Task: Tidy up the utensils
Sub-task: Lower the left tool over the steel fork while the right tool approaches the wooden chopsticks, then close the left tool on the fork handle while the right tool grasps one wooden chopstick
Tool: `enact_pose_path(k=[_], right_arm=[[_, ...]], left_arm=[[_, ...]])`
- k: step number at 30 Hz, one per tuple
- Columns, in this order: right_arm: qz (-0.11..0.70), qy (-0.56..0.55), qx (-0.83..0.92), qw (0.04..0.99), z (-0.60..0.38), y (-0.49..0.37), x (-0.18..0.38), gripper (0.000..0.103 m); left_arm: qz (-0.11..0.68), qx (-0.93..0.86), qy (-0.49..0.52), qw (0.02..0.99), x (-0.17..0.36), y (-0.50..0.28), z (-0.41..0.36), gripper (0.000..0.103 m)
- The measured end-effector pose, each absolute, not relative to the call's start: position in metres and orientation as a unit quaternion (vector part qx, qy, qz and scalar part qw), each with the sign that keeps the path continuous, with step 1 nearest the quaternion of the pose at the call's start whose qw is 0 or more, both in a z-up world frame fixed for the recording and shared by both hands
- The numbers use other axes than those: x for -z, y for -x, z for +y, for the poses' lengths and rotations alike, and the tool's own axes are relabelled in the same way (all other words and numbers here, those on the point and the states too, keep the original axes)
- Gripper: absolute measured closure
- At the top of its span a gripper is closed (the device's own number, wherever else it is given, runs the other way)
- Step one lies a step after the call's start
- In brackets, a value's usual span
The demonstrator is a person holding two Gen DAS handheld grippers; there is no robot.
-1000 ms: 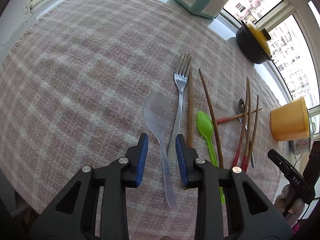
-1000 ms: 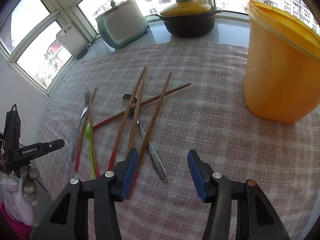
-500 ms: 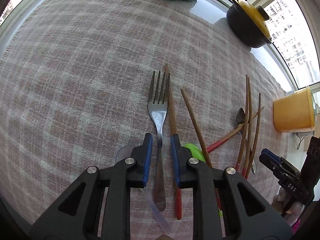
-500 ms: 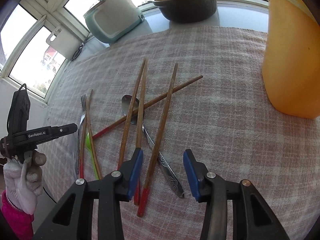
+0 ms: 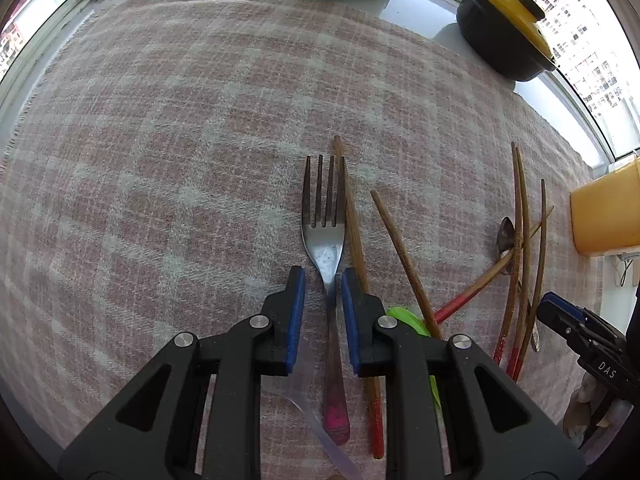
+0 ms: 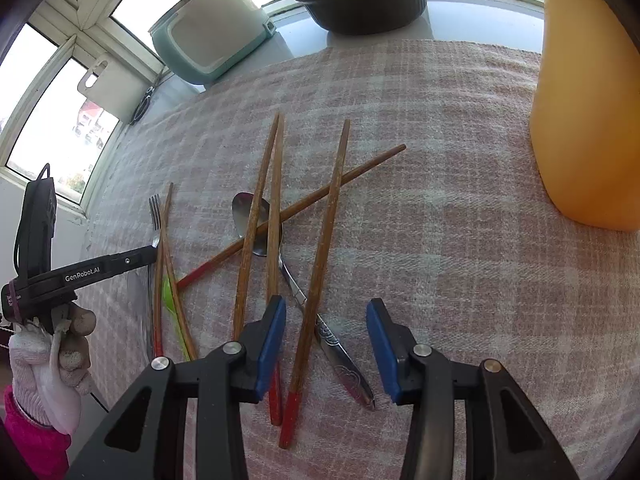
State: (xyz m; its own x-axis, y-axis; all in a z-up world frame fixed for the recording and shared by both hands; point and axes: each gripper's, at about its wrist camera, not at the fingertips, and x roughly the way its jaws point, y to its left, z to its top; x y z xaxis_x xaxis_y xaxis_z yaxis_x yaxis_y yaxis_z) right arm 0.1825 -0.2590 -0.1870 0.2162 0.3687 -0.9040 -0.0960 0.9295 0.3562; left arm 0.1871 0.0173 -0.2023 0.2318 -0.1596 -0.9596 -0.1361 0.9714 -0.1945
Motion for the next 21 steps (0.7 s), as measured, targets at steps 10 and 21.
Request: enact_pose_path(k=[10,21], right_arm=[[0.610,-0.114,-0.130,0.774,-0.250,-0.199,0.190,0.066],[0.608,-0.087,-0.107,0.782,-0.242,-0.216,0.190,0.075]], left_arm=[[0.600,0.010,0.142,0.787,0.203,-0.181,0.028,0.095],[0.585,0.015,0.174,0.792,0.194,-0.166,0.050,0.102]])
